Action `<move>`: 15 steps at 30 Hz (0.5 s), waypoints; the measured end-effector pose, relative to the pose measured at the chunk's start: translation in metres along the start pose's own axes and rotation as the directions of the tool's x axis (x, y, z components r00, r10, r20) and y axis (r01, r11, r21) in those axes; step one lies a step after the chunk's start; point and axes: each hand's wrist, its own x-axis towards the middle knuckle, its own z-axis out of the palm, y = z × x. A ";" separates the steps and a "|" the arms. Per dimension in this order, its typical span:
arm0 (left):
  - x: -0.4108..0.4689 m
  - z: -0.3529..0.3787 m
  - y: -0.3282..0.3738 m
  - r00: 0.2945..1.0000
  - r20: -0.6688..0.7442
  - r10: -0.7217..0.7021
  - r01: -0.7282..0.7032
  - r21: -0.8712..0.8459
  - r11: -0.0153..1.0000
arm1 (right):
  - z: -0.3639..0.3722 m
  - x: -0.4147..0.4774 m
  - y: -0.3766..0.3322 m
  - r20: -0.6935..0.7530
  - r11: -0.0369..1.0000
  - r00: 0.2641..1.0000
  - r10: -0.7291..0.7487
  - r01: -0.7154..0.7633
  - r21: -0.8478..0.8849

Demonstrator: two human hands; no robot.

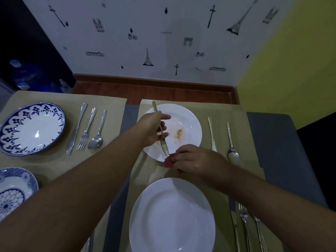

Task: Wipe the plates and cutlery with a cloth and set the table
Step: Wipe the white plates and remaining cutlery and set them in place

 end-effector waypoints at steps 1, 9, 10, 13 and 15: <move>0.000 0.000 0.000 1.000 -0.011 0.011 -0.010 0.050 0.999 | -0.003 -0.001 0.001 0.005 1.000 1.000 0.004 -0.004 -0.009; -0.007 0.011 -0.012 0.994 0.051 0.098 -0.105 0.158 0.982 | -0.015 -0.015 0.016 -0.025 0.996 0.997 0.074 -0.075 -0.042; -0.007 0.016 -0.014 0.993 0.058 0.107 -0.115 0.161 0.980 | -0.016 -0.019 0.018 -0.025 0.996 0.997 0.077 -0.079 -0.050; -0.010 0.040 -0.017 0.989 0.096 0.113 -0.129 0.181 0.975 | -0.018 -0.034 0.022 -0.015 0.991 0.992 0.122 -0.122 -0.050; -0.010 0.061 -0.020 0.985 0.112 0.128 -0.149 0.203 0.968 | -0.019 -0.050 0.026 -0.032 0.989 0.989 0.143 -0.144 -0.039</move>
